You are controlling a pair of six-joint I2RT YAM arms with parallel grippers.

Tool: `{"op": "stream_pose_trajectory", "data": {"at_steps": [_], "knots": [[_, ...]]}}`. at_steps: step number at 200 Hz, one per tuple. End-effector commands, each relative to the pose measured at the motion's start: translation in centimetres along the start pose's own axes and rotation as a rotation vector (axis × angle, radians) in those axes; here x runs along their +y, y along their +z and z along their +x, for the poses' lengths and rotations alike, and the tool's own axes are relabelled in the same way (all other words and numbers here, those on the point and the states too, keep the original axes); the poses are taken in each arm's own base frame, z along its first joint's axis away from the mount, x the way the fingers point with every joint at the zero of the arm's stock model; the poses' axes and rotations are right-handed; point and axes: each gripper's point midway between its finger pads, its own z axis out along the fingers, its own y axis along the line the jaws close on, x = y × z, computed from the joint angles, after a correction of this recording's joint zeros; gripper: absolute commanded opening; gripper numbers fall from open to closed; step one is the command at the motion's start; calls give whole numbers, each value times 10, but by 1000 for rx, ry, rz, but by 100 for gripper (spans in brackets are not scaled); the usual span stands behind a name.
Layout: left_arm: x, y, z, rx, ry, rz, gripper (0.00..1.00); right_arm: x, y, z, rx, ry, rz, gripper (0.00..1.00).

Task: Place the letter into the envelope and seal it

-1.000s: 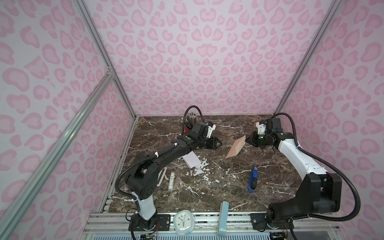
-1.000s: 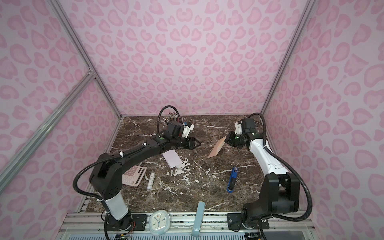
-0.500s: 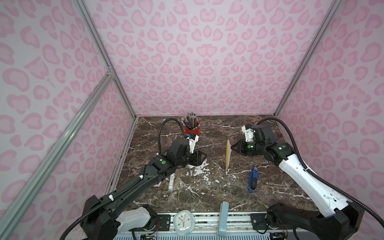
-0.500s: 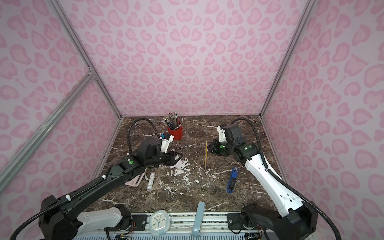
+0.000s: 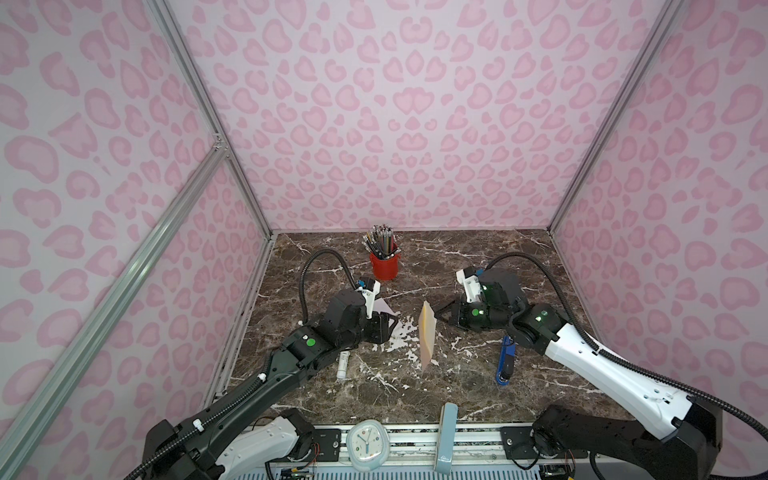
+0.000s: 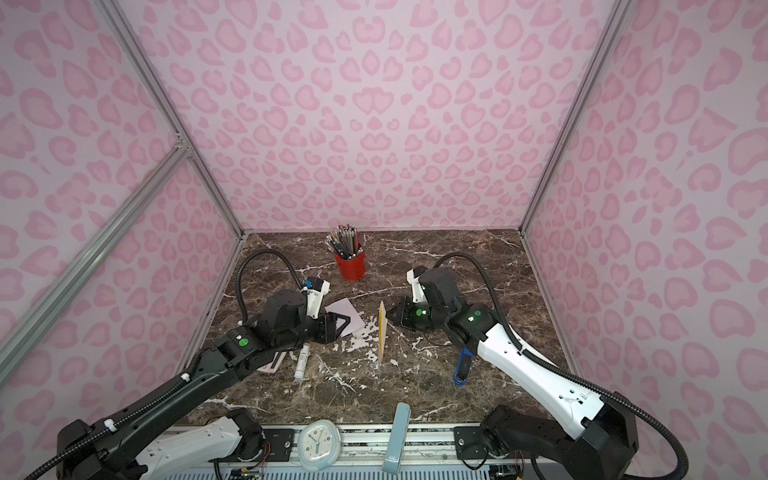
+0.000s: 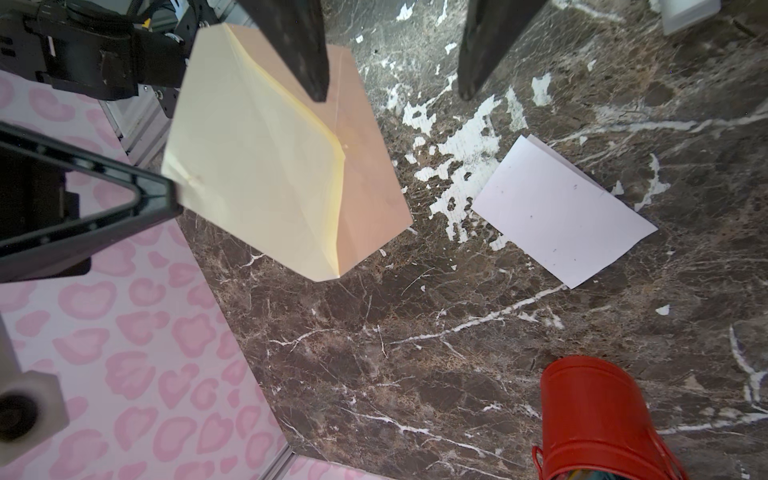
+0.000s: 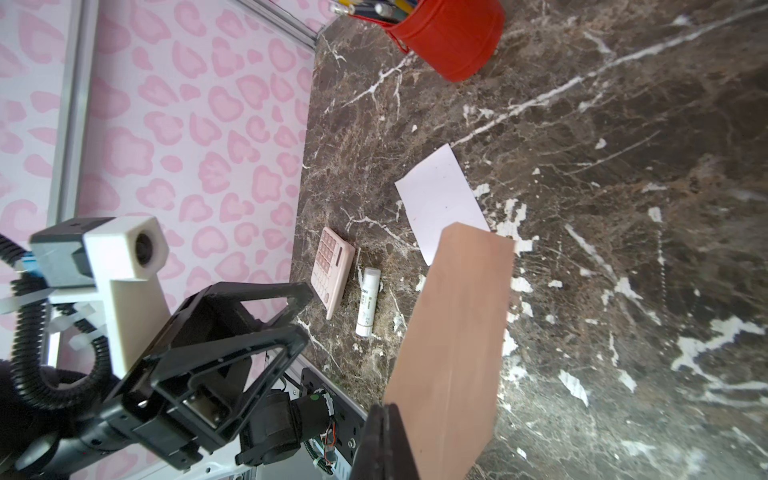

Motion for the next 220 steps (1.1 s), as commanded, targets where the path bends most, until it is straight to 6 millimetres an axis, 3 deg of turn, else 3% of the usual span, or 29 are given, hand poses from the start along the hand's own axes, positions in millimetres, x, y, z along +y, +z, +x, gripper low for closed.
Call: {"op": "stream_pose_trajectory", "data": {"at_steps": [1,38,78,123,177,220], "knots": [[2,5,0,-7,-12,-7,53,-23,8,-2,-24,17,31,0],[3,16,7,18,-15,-6,53,-93,24,6,12,31,181,0],[3,30,13,48,-13,-1,53,-135,39,19,57,30,264,0],[-2,63,37,132,-18,30,53,-155,50,31,78,54,282,0],[-15,107,69,237,2,60,53,-176,40,32,83,33,377,0],[-2,127,91,301,5,14,50,-190,35,35,99,12,443,0]]}}
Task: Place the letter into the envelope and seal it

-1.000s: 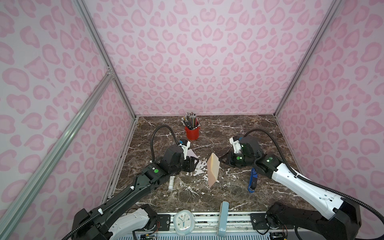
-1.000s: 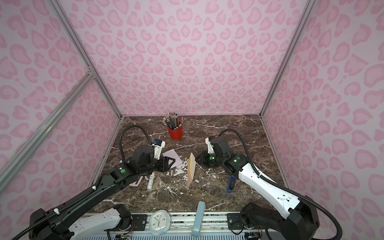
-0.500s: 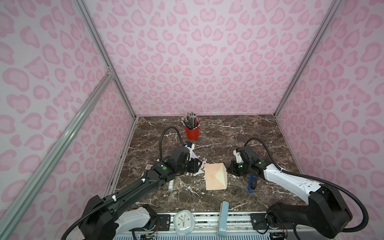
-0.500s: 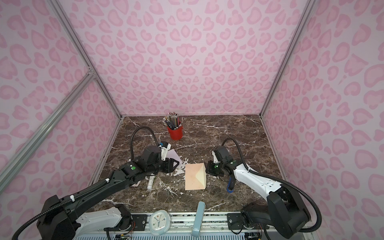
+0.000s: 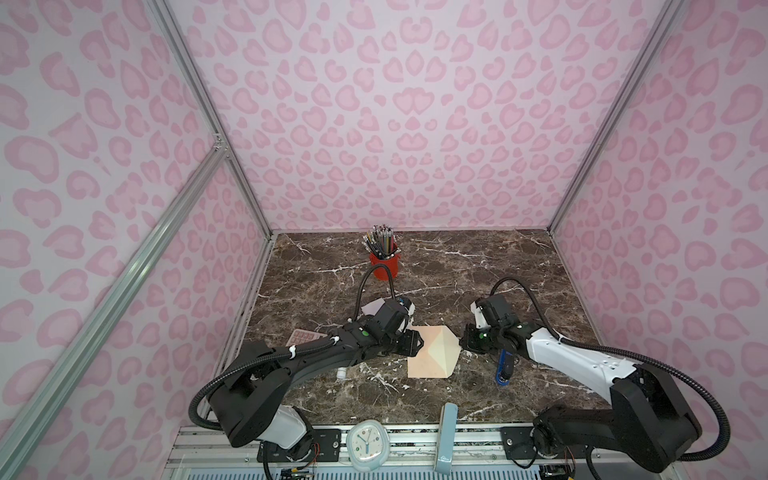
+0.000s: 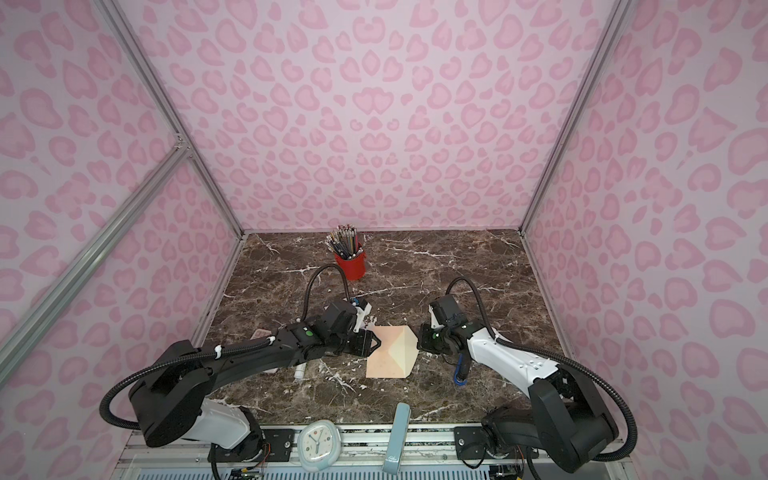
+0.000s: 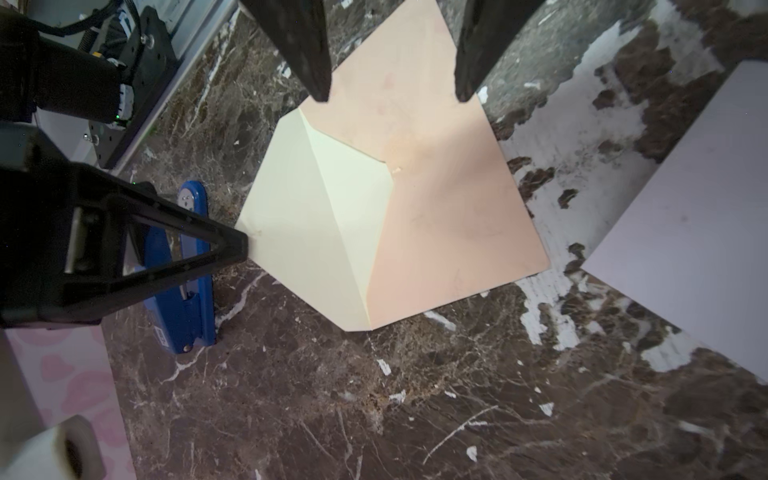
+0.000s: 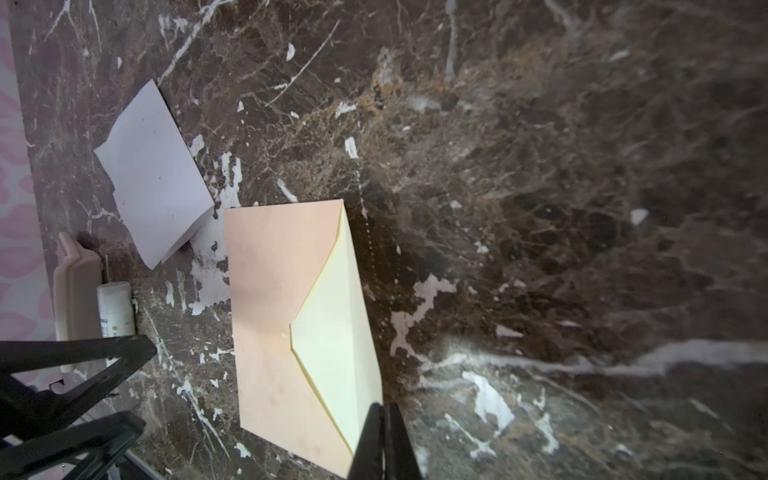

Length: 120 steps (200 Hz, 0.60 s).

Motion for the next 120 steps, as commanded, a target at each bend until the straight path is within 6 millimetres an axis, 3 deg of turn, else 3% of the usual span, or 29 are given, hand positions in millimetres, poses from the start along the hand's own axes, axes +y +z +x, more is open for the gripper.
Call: {"op": "stream_pose_trajectory", "data": {"at_steps": [1,48,120], "knots": [[1,9,-4,-8,5,-1,50,-14,1,3,8,-23,68,0],[15,33,15,52,-7,-24,47,-21,6,6,27,-35,97,0],[19,42,24,73,-14,-15,39,-27,4,5,39,-37,117,1]]}}
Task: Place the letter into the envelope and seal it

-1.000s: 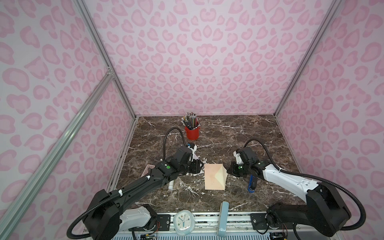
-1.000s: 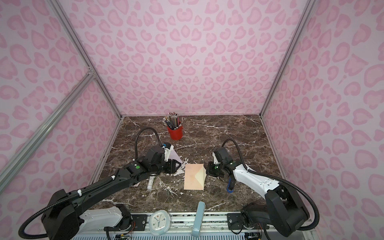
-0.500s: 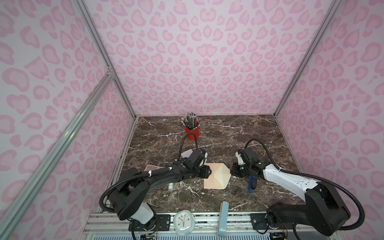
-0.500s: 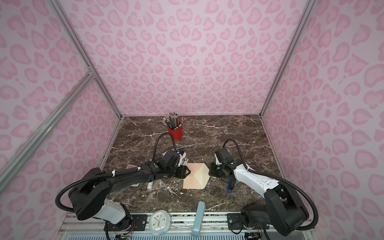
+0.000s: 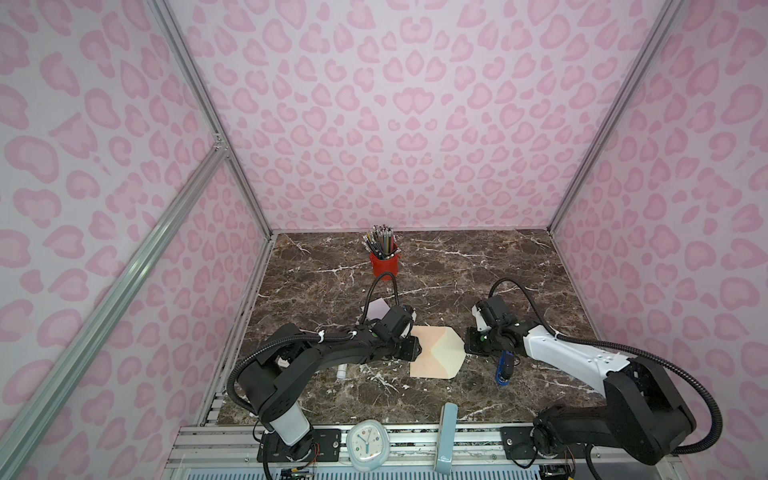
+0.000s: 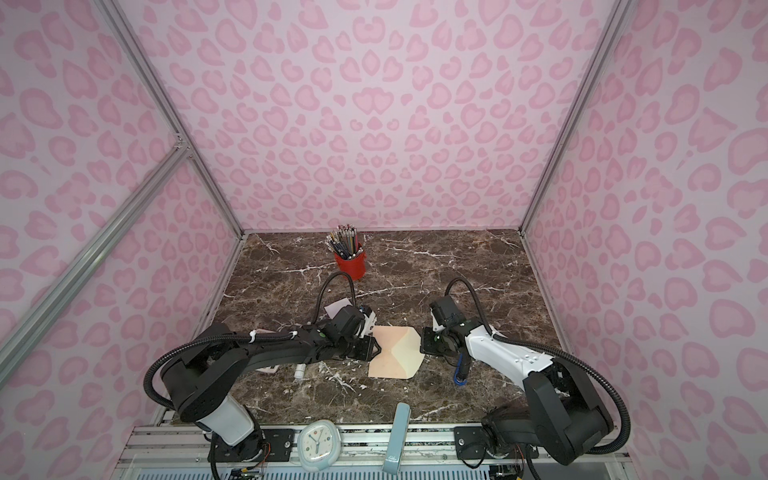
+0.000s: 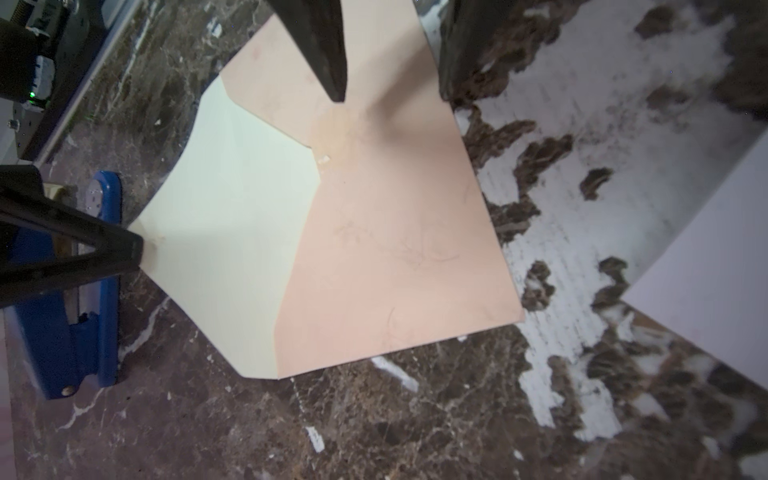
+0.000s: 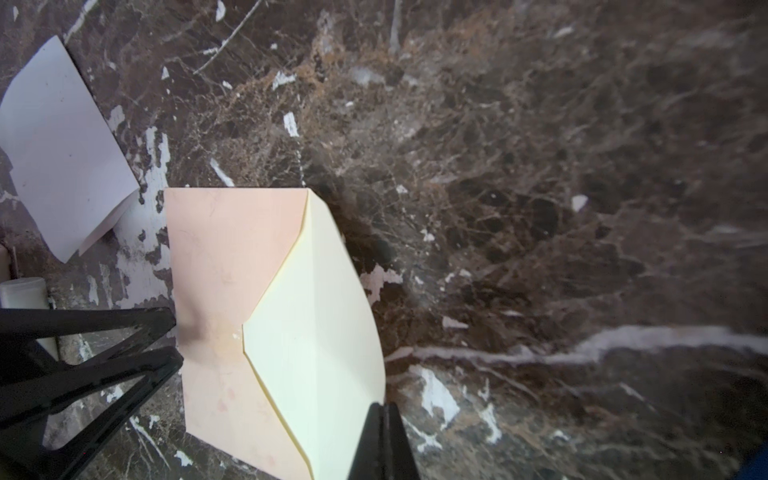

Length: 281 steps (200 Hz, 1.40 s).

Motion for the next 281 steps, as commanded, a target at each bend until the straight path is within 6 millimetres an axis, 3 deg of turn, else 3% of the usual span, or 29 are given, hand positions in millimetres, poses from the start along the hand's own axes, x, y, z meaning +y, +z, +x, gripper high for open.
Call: {"op": "stream_pose_trajectory", "data": {"at_steps": [1,38,86,134,170,231,253,281], "knots": [[1,2,2,2,-1,8,39,-5,0,0,6,-10,20,1],[-3,-4,-3,-17,4,16,39,-5,1,2,19,-14,22,3],[0,-3,-2,-9,11,-4,40,-12,-7,-3,12,-37,79,38],[0,-3,-3,-8,12,-8,40,-19,-9,-2,22,-50,119,54],[-4,-12,-7,-29,20,0,41,-6,-22,-9,-3,-63,77,60],[-28,-64,-35,-149,62,32,54,15,-57,-27,-76,-78,33,63],[-27,-88,-44,-206,66,-1,54,19,-66,-30,-96,-77,26,62],[-12,-116,-48,-266,40,-82,56,27,-74,-31,-124,-75,-2,62]]}}
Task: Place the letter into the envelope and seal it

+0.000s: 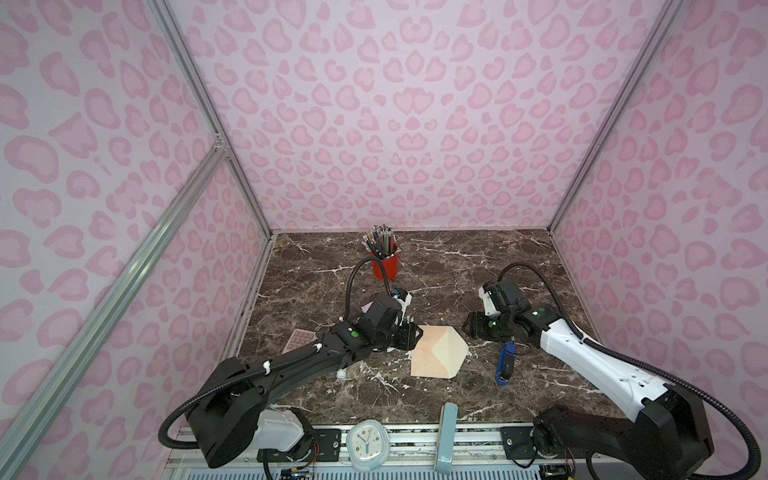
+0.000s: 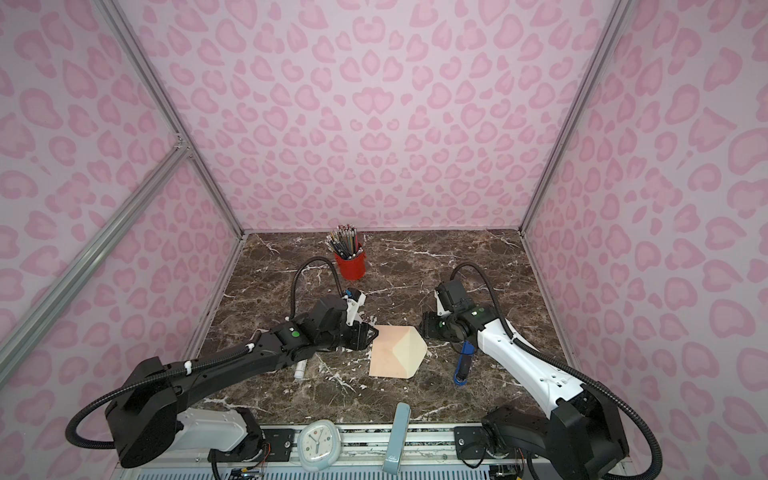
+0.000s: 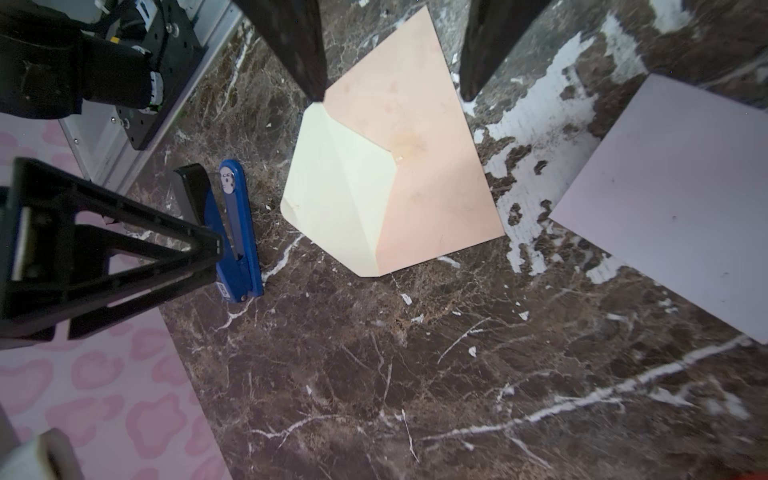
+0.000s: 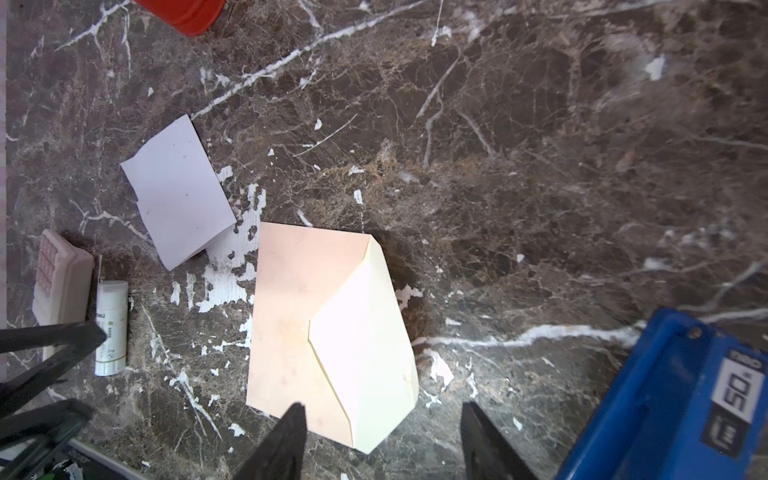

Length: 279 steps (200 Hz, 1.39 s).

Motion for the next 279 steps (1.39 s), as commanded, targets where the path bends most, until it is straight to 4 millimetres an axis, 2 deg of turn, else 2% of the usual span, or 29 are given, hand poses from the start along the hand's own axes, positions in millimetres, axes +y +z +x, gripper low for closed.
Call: {"op": "stream_pose_trajectory", "data": {"at_steps": [1,33,58,87,108,165,191,213,279], "knots": [[21,-19,-3,-26,-8,-116,56,3,-5,2,-7,5,2,62],[57,-43,-1,-66,-70,-244,62,19,-4,3,-21,-19,-30,62],[86,-53,9,-66,-148,-314,64,34,-1,5,-31,-48,-55,61],[106,-57,16,-70,-207,-356,65,50,5,7,-32,-73,-88,61],[111,-54,15,-83,-250,-333,64,58,7,8,-28,-84,-104,61],[121,-22,1,-90,-352,-240,55,64,10,10,-22,-98,-115,61],[129,-7,-4,-86,-363,-245,47,64,8,9,-26,-101,-119,61],[139,7,-4,-64,-376,-254,46,63,6,10,-29,-102,-119,61],[151,34,-4,-26,-396,-245,42,60,4,11,-31,-117,-107,61]]}}
